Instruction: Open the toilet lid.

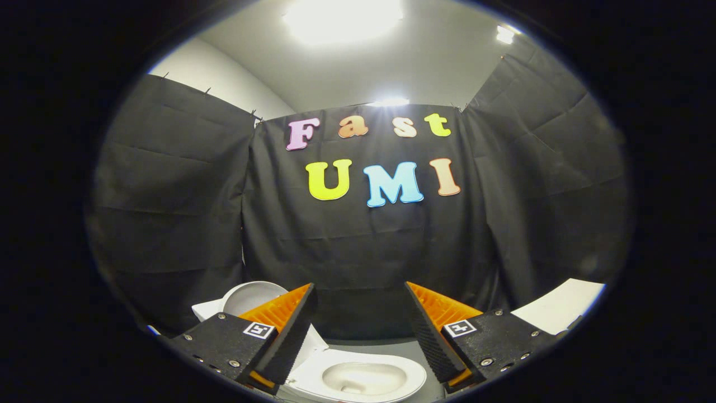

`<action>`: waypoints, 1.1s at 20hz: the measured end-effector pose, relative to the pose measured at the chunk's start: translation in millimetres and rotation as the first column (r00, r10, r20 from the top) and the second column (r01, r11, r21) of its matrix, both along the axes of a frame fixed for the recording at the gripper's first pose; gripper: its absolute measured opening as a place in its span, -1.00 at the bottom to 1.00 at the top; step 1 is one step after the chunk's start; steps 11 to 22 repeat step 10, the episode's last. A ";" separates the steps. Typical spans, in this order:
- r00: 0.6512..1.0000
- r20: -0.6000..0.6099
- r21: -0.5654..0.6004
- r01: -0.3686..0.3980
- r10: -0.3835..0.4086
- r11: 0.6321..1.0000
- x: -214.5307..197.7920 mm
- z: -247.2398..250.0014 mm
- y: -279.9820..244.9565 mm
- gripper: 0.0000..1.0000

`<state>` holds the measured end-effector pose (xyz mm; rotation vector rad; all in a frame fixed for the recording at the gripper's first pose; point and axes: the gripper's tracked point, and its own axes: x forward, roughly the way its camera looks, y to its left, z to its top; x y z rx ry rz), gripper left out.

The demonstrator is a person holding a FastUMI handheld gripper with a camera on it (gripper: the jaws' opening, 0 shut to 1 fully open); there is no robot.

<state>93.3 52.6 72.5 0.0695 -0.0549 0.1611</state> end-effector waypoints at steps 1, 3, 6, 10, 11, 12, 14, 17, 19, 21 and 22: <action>1.000 -0.014 0.004 -0.001 0.001 1.000 1.9 -5.4 -3.3 0.89; 0.999 -0.049 0.002 0.000 0.000 1.000 4.3 -17.0 -10.8 0.89; 0.997 -0.072 -0.002 0.017 -0.017 1.000 6.9 -20.5 -25.0 0.89; 0.998 -0.053 -0.046 0.040 -0.043 0.998 5.8 -9.6 -40.4 0.88; 0.998 -0.053 -0.046 0.040 -0.043 0.998 5.8 -9.6 -40.4 0.88; 0.998 -0.053 -0.046 0.040 -0.043 0.998 5.8 -9.6 -40.4 0.88; 0.998 -0.053 -0.046 0.040 -0.043 0.998 5.8 -9.6 -40.4 0.88; 0.998 -0.053 -0.046 0.040 -0.043 0.998 5.8 -9.6 -40.4 0.88; 0.998 -0.053 -0.046 0.040 -0.043 0.998 5.8 -9.6 -40.4 0.88; 0.998 -0.053 -0.046 0.040 -0.043 0.998 5.8 -9.6 -40.4 0.88; 0.998 -0.053 -0.046 0.040 -0.043 0.998 5.8 -9.6 -40.4 0.88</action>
